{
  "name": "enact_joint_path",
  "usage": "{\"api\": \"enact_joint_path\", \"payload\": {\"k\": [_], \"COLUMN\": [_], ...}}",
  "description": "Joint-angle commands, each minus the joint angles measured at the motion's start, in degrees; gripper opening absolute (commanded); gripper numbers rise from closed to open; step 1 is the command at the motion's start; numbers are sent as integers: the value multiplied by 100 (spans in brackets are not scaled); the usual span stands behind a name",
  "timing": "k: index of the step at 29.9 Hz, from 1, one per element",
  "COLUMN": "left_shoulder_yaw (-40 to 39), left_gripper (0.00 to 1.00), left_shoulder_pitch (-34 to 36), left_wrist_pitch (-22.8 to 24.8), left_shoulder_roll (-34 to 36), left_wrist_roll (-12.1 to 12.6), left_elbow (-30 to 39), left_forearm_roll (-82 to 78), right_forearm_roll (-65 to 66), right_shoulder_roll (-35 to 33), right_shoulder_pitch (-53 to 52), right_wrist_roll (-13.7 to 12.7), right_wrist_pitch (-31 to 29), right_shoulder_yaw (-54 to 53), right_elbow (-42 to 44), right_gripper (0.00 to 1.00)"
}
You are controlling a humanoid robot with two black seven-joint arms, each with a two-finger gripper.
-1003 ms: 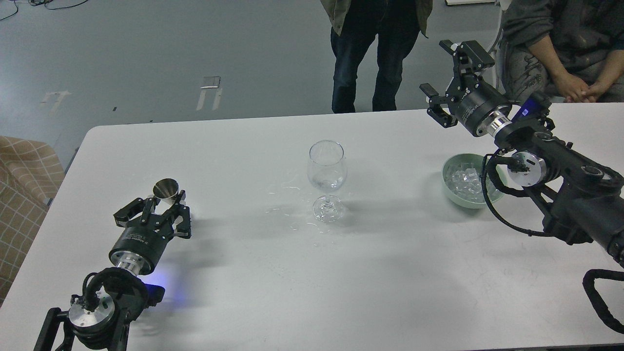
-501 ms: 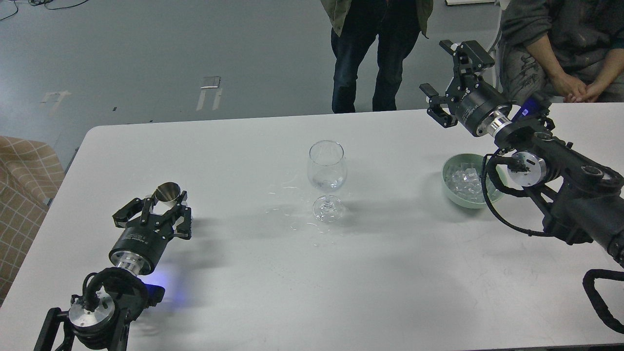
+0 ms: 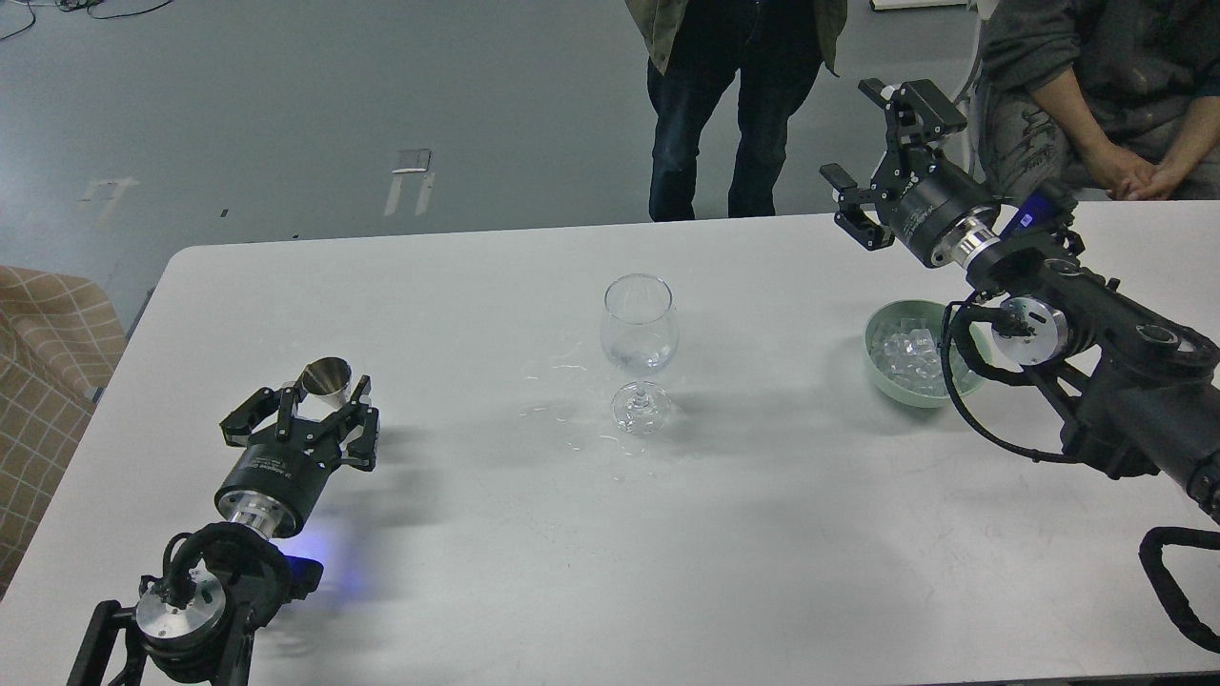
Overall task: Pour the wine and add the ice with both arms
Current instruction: 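Lower the jigger onto the table with the left gripper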
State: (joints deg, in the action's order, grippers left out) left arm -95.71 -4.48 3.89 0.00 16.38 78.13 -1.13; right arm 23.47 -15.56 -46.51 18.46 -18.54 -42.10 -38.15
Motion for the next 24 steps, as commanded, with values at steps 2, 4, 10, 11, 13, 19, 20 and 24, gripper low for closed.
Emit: {"api": "enact_joint_path", "payload": {"k": [2,4,10,11,13,19,20,24], "left_shoulder_yaw": [0,0,-9,-9,-9,-9,-9,-9], "left_gripper": [69,72,85,87,91,98,98,98], "left_shoulder_pitch": [0,0,0,0,0,0,0,-9], "left_wrist_pitch": [-19,-19,-19,-28,-28,-28,-28,-19], "left_shoulder_roll": [0,0,0,0,0,0,0,0], "left_wrist_roll": [14,23,23,23,23,23,23,31], "left_elbow": [0,0,0,0,0,0,0,0], "left_forearm_roll": [-1,-1,8,8,8,8,8,8], "right_forearm_roll": [0,0,0,0,0,0,0,0], "right_shoulder_roll": [0,0,0,0,0,0,0,0], "right_shoulder_pitch": [1,-7,1,1,1,-7,-7,-7], "right_wrist_roll": [0,0,0,0,0,0,0,0], "right_wrist_pitch": [0,0,0,0,0,0,0,0], "right_shoulder_yaw": [0,0,0,0,0,0,0,0], "right_elbow": [0,0,1,0,9,9,9,9], "right_gripper": [100,100,100,100,100,100,100,100]}}
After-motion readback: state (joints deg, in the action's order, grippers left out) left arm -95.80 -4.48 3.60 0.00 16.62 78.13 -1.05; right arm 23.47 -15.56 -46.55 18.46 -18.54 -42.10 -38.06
